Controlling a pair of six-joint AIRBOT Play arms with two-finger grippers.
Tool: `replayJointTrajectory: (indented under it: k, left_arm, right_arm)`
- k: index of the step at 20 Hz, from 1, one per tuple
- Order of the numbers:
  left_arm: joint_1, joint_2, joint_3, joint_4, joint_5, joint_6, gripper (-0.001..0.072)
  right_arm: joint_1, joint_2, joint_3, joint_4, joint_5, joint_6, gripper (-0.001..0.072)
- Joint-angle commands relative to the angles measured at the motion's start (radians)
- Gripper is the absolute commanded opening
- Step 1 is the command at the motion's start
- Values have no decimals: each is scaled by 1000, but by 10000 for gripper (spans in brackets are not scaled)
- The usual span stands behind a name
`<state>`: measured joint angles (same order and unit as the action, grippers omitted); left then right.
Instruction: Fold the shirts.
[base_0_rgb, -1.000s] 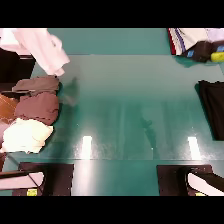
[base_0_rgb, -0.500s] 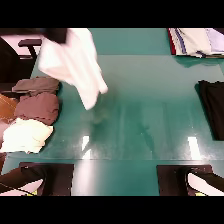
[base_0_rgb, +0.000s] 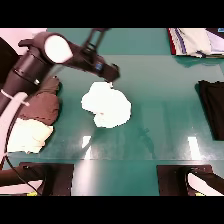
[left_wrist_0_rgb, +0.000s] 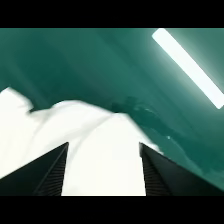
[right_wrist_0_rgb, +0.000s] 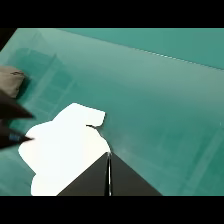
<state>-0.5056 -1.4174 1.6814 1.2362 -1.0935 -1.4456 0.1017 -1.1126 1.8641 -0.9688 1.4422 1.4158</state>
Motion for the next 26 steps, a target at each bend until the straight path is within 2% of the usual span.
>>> replayJointTrajectory:
  k: [1,4,6,9,16,20,21,22,23,26]
  left_arm:
    - [220,-5,-46,-44,-39,-48,533]
    - [335,-8,-196,-53,32,-47,532]
    - [352,-42,-277,-74,120,-33,532]
    - [352,-159,-271,-139,181,-11,533]
    - [350,-362,-219,-320,196,70,532]
    - [321,-380,-219,-327,219,96,531]
    - [317,-380,-219,-327,240,92,485]
    - [317,-380,-213,-327,245,92,291]
    - [327,-378,-196,-327,234,92,44]
    - [370,-370,-73,-317,145,92,24]
  right_arm:
    - [1,42,-77,0,-50,0,17]
    - [1,70,-159,0,-114,0,17]
    - [1,76,-204,2,-151,1,17]
    - [1,75,-251,10,-163,1,17]
    - [1,69,-305,9,-171,2,17]
    - [1,66,-306,9,-198,2,17]
    - [1,66,-306,9,-198,2,17]
    - [1,66,-306,8,-193,2,17]
    - [1,65,-306,2,-181,2,17]
    - [3,20,-313,-2,-78,20,17]
